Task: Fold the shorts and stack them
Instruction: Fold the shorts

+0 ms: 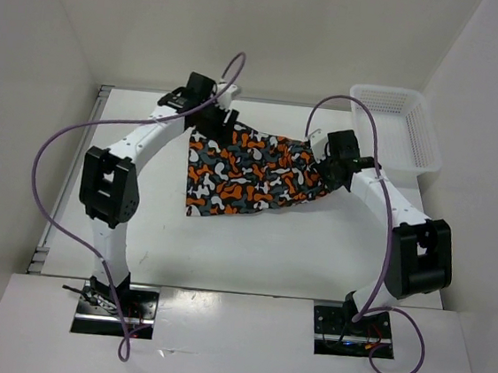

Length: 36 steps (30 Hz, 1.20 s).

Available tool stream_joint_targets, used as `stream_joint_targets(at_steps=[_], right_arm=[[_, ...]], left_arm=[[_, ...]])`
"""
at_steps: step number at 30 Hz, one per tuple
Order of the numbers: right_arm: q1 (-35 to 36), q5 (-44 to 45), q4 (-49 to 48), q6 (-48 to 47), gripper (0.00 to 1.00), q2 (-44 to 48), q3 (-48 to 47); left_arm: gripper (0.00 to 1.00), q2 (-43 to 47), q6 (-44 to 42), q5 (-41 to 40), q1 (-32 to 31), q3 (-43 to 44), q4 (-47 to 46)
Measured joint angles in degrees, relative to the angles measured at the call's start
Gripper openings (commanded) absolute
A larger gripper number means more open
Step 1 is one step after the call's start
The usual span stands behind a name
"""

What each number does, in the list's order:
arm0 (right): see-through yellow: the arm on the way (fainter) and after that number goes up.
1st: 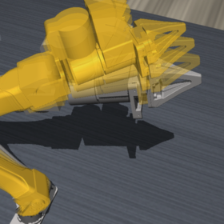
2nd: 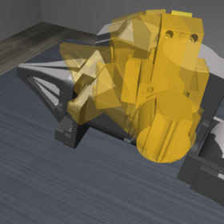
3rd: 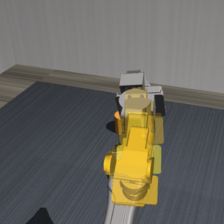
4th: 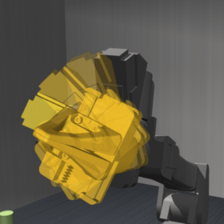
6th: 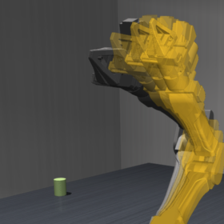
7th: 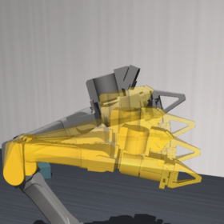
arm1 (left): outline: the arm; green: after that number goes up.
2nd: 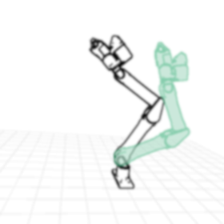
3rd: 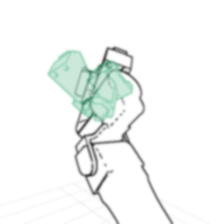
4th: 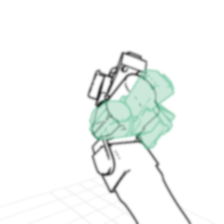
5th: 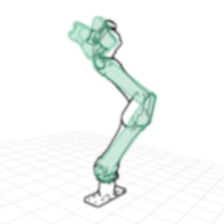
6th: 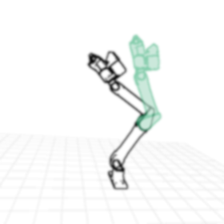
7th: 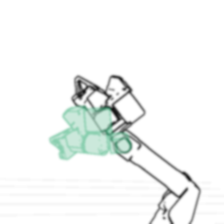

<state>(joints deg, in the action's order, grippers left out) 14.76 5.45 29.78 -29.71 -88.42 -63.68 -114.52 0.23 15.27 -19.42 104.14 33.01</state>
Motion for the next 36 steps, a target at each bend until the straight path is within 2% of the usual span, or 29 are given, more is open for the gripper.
stream_joint_targets(at_steps=[7,11,16,19,20,21,23,25,28,31,36], right_arm=[[0.00,3.43,-1.05,-2.75,0.00,0.22,-3.19],[0.00,5.31,-1.03,-3.78,0.00,0.22,-3.19],[0.00,7.56,-1.05,-5.01,0.00,0.35,-3.39],[0.00,8.87,-1.03,-5.53,0.00,0.72,-3.63],[0.00,9.03,-0.92,-5.53,0.00,0.74,-4.02],[0.00,9.11,-0.74,-5.53,0.00,0.74,-4.72],[0.00,9.05,-0.37,-5.35,0.00,0.74,-7.06],[0.00,8.90,0.55,-4.96,0.00,0.15,-11.08],[0.85,9.07,0.11,-4.61,0.00,-1.64,-17.79],[5.22,10.56,-0.68,-4.61,0.00,-2.71,-20.24],[17.99,11.56,-1.46,-4.44,0.00,-8.39,-20.44]], left_arm=[[0.69,0.22,0.00,-2.89,9.14,-16.09,-0.61],[0.69,-0.85,0.04,-4.50,9.79,-20.02,-1.31],[0.67,-5.35,-0.09,-6.40,3.72,-16.37,-4.74],[0.59,-7.78,-0.15,-6.73,1.05,-13.33,-6.67],[0.54,-8.41,-0.04,-6.69,0.61,-12.57,-6.93],[0.45,-9.25,-0.11,-6.69,0.24,-11.34,-6.88],[0.36,-10.86,-0.09,-6.60,-0.48,-8.98,-7.19],[0.32,-11.89,0.00,-6.49,-0.68,-7.63,-7.34],[0.32,-12.72,-0.02,-6.14,-0.81,-6.27,-7.13],[0.32,-13.27,-0.04,-5.29,-0.81,-5.40,-6.80],[0.32,-14.05,-0.04,-4.33,-0.81,-4.00,-6.01]])
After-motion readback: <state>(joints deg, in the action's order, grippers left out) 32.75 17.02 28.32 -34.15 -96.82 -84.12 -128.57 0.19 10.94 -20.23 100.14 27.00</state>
